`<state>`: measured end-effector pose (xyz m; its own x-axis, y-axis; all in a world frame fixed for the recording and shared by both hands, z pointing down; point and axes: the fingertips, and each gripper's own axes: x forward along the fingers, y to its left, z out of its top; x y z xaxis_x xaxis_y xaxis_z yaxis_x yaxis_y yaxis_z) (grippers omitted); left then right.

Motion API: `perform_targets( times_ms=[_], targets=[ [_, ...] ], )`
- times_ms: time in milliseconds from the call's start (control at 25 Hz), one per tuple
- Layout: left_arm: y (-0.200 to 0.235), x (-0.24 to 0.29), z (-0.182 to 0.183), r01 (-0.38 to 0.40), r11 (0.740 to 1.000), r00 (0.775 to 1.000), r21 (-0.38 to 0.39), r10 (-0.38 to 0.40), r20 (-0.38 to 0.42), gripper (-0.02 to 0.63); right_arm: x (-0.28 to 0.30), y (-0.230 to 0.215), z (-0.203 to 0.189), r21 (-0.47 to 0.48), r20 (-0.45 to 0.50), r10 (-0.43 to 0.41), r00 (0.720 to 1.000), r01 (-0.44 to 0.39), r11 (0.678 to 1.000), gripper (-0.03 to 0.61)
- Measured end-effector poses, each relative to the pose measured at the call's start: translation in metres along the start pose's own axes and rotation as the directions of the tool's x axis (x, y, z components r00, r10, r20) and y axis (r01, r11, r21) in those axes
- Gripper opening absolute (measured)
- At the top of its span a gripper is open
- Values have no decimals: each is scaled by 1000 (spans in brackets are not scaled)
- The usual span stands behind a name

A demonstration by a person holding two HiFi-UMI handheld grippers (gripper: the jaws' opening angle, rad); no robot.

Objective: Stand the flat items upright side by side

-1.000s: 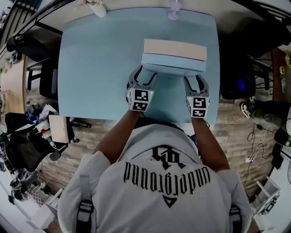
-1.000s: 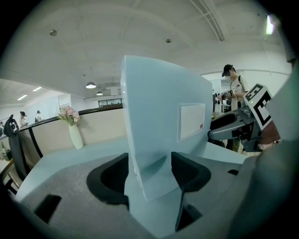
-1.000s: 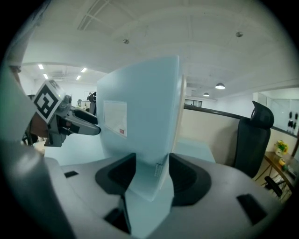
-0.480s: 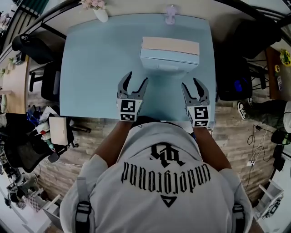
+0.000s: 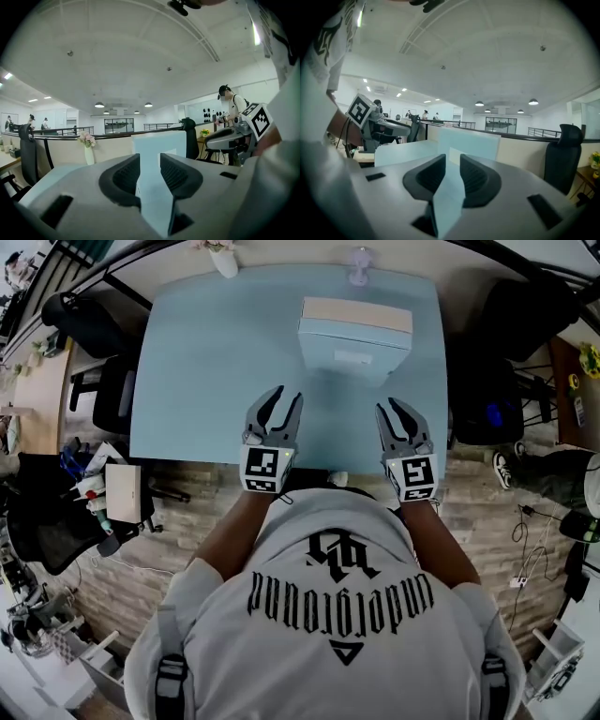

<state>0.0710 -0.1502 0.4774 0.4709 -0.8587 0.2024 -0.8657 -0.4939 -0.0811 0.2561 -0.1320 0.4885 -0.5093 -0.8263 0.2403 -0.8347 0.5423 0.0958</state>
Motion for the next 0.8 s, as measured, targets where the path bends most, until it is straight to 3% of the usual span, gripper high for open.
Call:
perform_targets(
  times_ms=[240, 440, 800],
  targets=[
    [7, -43, 25, 0, 1000, 1000, 2, 0, 21, 1, -15, 41, 26, -14, 44, 99, 994, -99, 995, 5],
    [13, -71, 29, 12, 999, 1000, 46, -13, 26, 0, -24, 74, 34, -13, 58, 151, 987, -150, 989, 6],
    [42, -177, 25, 43, 996, 998, 74, -46, 43, 0, -61, 159, 61, -55, 58, 142, 988, -139, 989, 5]
  ],
)
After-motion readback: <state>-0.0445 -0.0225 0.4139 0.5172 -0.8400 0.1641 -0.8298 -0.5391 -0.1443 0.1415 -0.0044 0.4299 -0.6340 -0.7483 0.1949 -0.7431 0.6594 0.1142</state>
